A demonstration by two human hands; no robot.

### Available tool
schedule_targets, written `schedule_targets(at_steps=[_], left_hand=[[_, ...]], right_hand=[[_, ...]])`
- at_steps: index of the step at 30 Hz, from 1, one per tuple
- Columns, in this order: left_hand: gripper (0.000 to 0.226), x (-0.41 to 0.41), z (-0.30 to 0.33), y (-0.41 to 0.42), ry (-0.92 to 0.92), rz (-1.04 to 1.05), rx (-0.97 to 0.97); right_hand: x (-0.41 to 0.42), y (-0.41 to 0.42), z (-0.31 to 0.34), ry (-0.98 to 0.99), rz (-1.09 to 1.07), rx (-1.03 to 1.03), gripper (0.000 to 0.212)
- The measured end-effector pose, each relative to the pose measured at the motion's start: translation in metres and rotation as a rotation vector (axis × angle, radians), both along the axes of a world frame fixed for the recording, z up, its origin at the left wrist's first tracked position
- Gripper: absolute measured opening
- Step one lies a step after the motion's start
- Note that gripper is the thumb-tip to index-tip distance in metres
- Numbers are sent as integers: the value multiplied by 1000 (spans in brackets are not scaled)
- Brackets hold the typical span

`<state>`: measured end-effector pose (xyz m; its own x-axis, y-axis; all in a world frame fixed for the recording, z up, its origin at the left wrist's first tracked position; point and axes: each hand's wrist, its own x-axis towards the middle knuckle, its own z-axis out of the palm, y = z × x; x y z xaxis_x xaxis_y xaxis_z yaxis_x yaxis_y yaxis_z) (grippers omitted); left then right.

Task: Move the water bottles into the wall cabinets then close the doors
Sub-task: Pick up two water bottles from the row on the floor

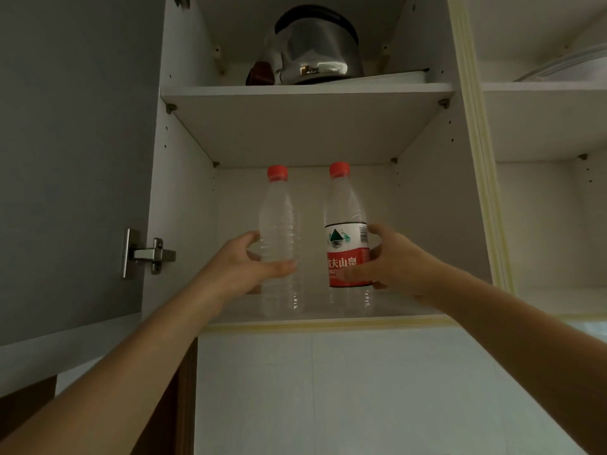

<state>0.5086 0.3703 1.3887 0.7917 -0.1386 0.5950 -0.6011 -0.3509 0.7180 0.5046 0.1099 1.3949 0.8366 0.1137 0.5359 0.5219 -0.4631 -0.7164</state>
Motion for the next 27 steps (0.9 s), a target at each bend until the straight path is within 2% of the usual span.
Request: schedule_targets(at_steps=[1, 5, 9, 16, 21, 24, 27], left_hand=[[54, 2, -2, 2, -11, -3, 2], [47, 13, -2, -9, -34, 41, -20], [55, 30, -2, -19, -9, 74, -5], [46, 54, 2, -27, 17, 131, -5], [59, 60, -3, -29, 5, 164, -4], [64, 58, -5, -33, -33, 204, 8], [79, 48, -5, -34, -6, 286, 57]], right_hand=[[2, -2, -2, 8, 1, -12, 87], [12, 2, -1, 11, 30, -32, 61], [31, 11, 1, 46, 22, -32, 64], [57, 19, 0, 93, 8, 0, 60], [63, 16, -6, 89, 2, 22, 44], [55, 17, -9, 63, -34, -17, 49], [36, 19, -15, -73, -171, -242, 66]])
